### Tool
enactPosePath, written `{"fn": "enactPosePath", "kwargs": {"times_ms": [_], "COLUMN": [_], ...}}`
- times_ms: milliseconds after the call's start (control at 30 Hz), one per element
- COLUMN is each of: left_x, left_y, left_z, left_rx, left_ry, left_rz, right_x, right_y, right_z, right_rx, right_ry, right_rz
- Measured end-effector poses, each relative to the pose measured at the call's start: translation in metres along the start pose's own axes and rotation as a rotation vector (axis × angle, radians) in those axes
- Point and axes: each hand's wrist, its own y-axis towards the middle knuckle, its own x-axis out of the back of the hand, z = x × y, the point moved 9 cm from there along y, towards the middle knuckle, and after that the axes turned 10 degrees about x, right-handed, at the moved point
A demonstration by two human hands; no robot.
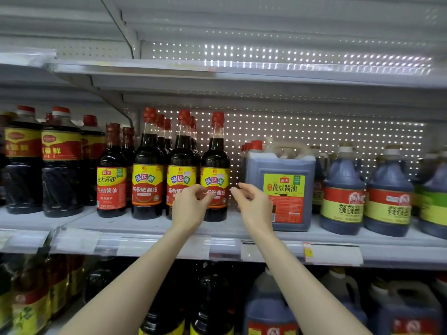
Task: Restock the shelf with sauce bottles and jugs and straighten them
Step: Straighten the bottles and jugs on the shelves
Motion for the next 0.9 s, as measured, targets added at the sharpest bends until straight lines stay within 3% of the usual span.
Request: {"fn": "enactPosePath", "kwargs": {"times_ms": [200,400,567,767,900], "left_x": [-0.036,-0.077,-0.099,-0.109,-0.111], "left_y": [-0.031,-0.054,-0.059,-0.062,-0.059], "left_z": [-0.038,-0.059,-0.064,-0.064,-0.064], "left_rx": [0.023,0.097,0.133,0.079,0.088], "left_ry": [-0.187,-0.244,-0.282,-0.254,-0.267], "left_rz": [0.171,0.306,0.342,0.357,0.373], "right_x": [0.077,0.136,0.151,0.140,0.132], "right_y": [-0.001,0.009,0.018,0.026,0.031], "right_z": [-0.005,-0.015,-0.039,-0.061,-0.068], "right_rx": [0.048,0.060,-0.001,-0.077,-0.047], "right_ry": [0.015,-0.111,-0.208,-0.030,0.000], "right_rz": [-0.131,-0.123,-0.024,0.199,0.250]}}
